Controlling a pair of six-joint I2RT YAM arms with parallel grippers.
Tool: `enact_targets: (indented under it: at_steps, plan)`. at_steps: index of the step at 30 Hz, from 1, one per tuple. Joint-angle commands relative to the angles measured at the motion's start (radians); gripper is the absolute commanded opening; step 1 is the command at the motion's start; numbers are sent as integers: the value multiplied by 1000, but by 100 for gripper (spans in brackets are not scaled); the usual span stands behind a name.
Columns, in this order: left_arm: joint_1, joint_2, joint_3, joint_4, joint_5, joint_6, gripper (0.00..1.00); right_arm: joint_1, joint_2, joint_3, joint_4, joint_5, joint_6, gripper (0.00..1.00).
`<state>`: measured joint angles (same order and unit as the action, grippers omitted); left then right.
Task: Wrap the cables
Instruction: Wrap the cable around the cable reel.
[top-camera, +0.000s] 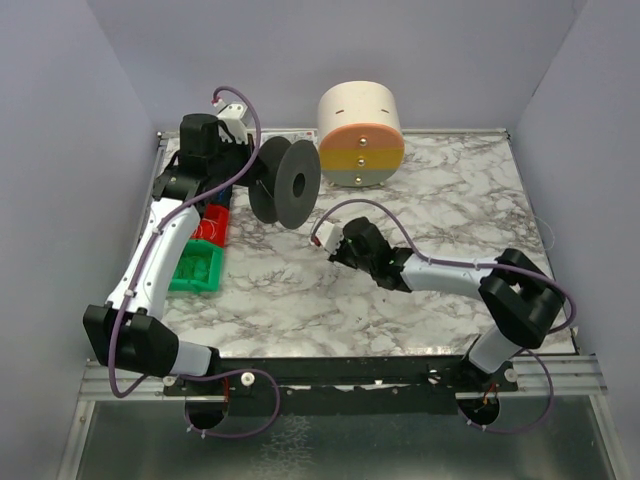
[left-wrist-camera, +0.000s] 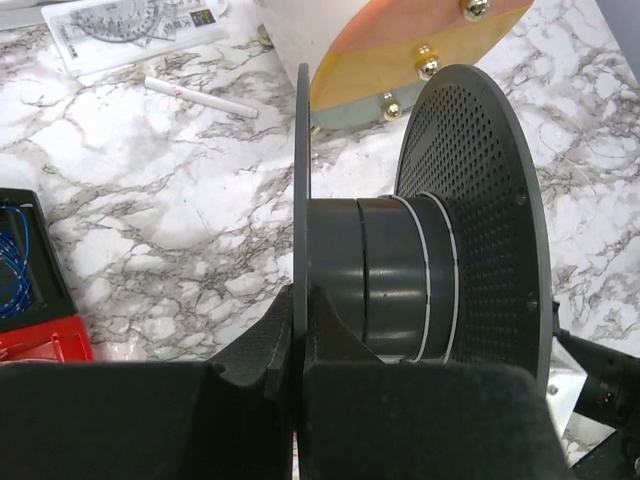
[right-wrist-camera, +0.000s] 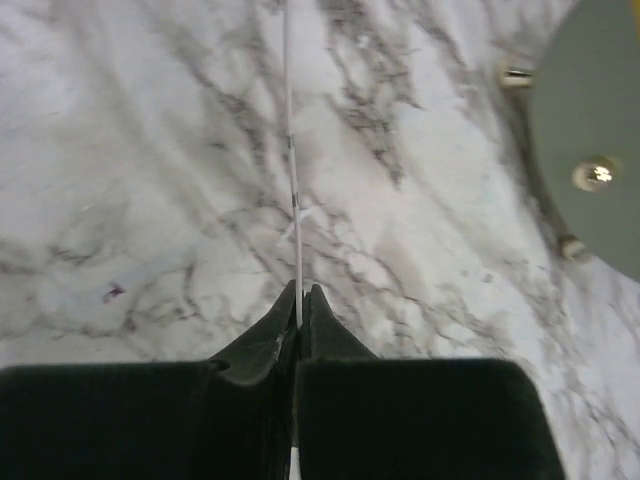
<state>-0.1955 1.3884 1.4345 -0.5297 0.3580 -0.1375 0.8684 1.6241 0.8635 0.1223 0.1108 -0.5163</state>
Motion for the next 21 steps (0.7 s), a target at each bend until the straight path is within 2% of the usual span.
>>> enact_targets:
  at_steps: [1,5,8,14,21]
  plan:
    - [8,-51,41,68,44,-10,0,-13,-37,-53,283,309,-33,0]
    - [8,-58,34,65,99,-4,0,-55,-50,-68,422,400,-66,0]
    - [7,-52,29,46,165,13,0,-117,-63,-33,423,413,-40,1]
    - [-6,-50,11,20,303,52,0,-241,-119,55,309,222,45,0]
    - [-87,-43,6,-42,276,129,0,-277,-138,123,294,162,96,1]
